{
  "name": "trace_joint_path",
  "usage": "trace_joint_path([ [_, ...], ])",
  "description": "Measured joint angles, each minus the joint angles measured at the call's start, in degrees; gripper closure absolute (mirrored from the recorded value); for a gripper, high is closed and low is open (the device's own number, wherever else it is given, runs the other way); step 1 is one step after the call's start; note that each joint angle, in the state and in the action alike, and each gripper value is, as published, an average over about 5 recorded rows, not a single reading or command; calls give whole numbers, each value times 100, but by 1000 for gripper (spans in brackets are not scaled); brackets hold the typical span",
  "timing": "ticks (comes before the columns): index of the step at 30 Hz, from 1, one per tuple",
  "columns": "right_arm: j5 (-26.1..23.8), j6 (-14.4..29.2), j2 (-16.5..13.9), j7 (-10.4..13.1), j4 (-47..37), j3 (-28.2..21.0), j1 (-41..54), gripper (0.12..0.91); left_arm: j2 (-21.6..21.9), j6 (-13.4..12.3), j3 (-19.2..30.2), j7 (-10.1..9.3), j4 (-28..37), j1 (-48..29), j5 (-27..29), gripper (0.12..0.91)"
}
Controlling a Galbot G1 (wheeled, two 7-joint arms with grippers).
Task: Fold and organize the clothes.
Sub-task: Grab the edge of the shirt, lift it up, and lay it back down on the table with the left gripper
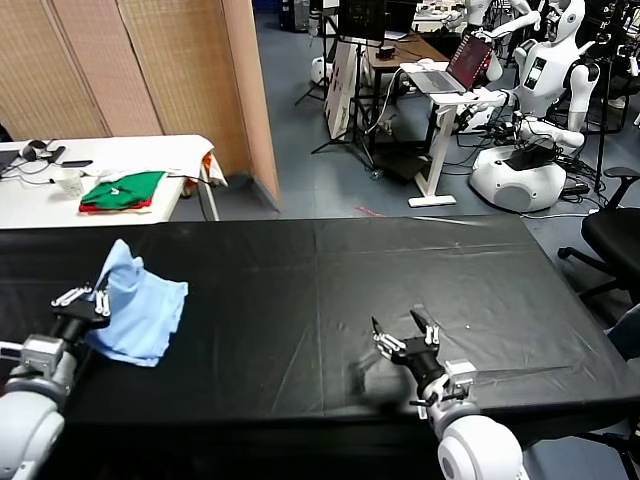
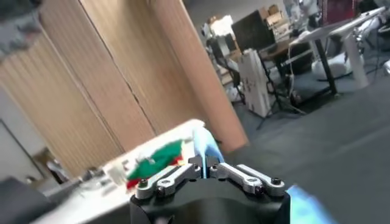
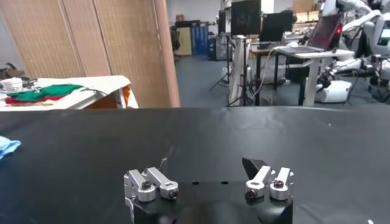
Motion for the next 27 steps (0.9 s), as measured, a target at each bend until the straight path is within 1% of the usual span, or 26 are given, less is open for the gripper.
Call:
trace_joint_path([
  [3, -21, 1, 8, 0, 13, 18, -57, 118, -324, 178, 325, -116, -233, -102, -393, 859],
  [6, -50, 2, 42, -1, 19, 31, -114, 118, -686, 374, 754, -262, -370, -280, -1045, 859],
  [9, -58, 1, 100, -6, 41, 38, -168, 118, -1076, 467, 1284, -304, -376, -524, -1539, 859],
  [11, -37, -10, 126, -8, 62, 41, -190, 118, -1352, 465, 1672, -286, -312, -691, -1633, 859],
  [16, 160, -123, 96, -7, 120, -9, -238, 118, -2024, 432, 2518, -205, 6, -1020, -1627, 859],
  [19, 328, -206, 60, -4, 122, -75, -219, 118, -2251, 422, 2789, -116, 158, -1131, -1631, 859],
  [22, 530, -287, 37, 0, 92, -159, -154, 118, -2362, 383, 2899, 1, 218, -1167, -1612, 855],
  [23, 604, -313, 31, 2, 73, -193, -123, 118, -2378, 355, 2916, 49, 223, -1166, -1603, 837],
  [25, 765, -368, 19, 10, 28, -262, -51, 118, -2386, 267, 2927, 150, 216, -1160, -1597, 762],
  [26, 852, -397, 16, 16, 2, -298, -9, 118, -2378, 209, 2919, 207, 205, -1159, -1600, 709],
  [27, 940, -427, 14, 23, -26, -334, 35, 118, -2361, 145, 2900, 263, 188, -1161, -1603, 636],
])
